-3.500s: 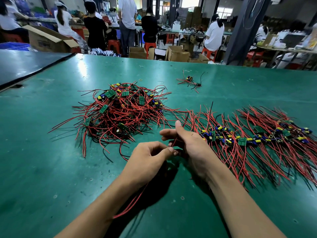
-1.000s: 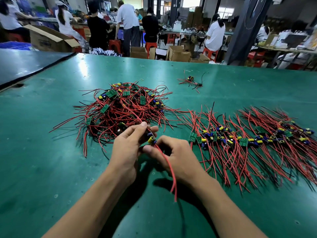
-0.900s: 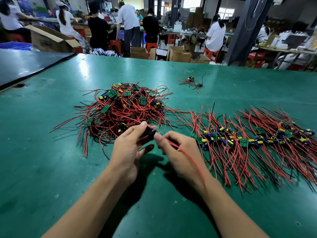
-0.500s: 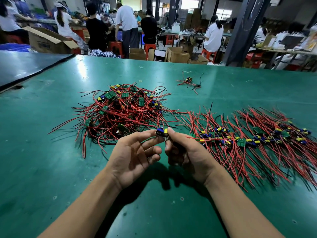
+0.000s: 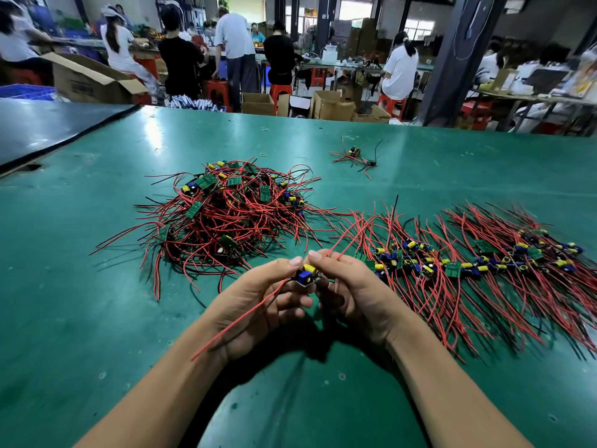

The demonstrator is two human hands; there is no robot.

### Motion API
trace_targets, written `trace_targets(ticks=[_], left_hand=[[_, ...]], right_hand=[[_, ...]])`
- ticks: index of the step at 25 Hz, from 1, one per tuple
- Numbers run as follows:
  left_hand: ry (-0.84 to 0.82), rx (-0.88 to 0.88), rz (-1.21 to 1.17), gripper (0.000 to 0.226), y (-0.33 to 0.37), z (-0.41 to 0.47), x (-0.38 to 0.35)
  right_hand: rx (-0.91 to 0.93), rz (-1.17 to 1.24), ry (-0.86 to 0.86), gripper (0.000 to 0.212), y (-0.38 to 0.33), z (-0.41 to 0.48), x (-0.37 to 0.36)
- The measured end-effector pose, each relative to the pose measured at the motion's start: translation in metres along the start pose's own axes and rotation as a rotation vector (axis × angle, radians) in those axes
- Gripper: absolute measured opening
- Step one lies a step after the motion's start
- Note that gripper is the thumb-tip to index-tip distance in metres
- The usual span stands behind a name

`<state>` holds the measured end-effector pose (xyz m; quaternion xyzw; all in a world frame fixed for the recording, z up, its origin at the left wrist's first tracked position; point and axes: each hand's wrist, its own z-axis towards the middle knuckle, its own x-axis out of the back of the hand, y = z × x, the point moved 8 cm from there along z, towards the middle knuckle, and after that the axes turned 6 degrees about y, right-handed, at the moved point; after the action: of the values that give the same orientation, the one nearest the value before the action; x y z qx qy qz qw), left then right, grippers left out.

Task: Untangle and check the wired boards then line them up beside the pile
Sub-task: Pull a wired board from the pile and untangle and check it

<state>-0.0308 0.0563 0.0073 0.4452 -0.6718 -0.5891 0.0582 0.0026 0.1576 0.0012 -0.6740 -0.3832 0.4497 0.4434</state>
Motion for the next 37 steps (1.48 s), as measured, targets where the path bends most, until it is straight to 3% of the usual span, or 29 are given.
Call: trace_targets(ticks=[7,12,16,24,31,37], left_hand=[[-0.01,-0.048,-0.017,0.014,-0.006,0.005,-0.001],[-0.038,-0.065,0.11,0.021,-0.008,0.006,-0.002],[-0.024,-0.148,0.189,0.007,-0.007,0.005,-0.007],[0.166,-0.278,0.255,0.023,-0.001,0.005,0.005],[0.123,-0.36,0.463,0.018,0.004,0.004,-0.001],[0.024,-0.341,0.492,0.016,0.003,0.003,-0.009]], right_hand=[[0.07,0.089,0.054,0.022,-0.007,0.004,0.006],[0.074,0.176,0.127,0.023,-0.007,0.008,0.011],[0.087,0.118,0.14,0.027,-0.007,0.008,0.011],[0.07,-0.067,0.056,0.026,0.0,0.002,0.002],[0.123,-0.308,0.227,0.04,0.0,0.01,0.018],[0.169,-0.025,0.394,0.042,-0.01,0.011,0.037]])
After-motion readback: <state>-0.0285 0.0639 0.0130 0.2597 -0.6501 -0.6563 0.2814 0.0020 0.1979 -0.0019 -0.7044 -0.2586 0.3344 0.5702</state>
